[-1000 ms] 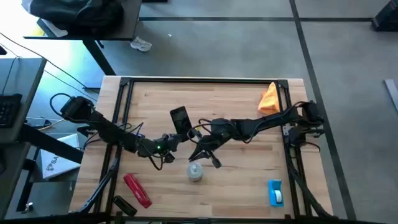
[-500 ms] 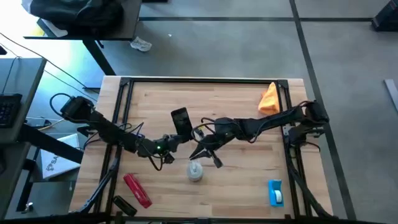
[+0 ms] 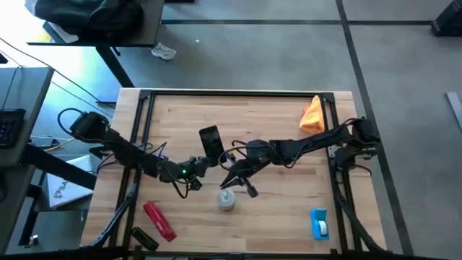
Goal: Apply microfiber cloth
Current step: Spray the front and back of the cellphone using a spray bottle
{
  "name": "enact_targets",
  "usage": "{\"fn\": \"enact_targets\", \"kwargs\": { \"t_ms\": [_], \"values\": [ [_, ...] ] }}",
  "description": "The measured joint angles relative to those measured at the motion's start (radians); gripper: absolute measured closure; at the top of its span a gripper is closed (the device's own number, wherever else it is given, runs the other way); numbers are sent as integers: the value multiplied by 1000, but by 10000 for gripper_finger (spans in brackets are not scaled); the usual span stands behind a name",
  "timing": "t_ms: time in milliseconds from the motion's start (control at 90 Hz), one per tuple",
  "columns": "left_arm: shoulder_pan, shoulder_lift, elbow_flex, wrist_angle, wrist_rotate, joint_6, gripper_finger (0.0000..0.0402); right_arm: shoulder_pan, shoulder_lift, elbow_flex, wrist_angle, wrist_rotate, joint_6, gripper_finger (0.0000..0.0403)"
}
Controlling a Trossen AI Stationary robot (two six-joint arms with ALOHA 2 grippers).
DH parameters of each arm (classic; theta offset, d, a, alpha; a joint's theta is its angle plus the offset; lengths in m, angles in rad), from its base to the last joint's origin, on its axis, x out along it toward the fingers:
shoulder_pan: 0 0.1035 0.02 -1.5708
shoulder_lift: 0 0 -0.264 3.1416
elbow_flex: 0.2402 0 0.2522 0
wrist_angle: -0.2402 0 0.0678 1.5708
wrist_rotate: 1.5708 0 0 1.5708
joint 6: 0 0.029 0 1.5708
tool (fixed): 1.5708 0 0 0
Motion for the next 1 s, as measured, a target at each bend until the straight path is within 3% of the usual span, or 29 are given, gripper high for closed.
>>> {"fn": "enact_targets", "kwargs": {
  "t_ms": [500, 733, 1000],
  "values": [
    [0, 0, 0, -3, 6, -29, 387, 0, 0, 1, -34, 1, 20, 403],
    [-25, 1, 0, -100, 130, -166, 387, 0, 0, 1, -38, 4, 27, 403],
    [-46, 38, 0, -112, 164, -77, 387, 0, 1, 0, -39, 8, 26, 403]
  ]
}}
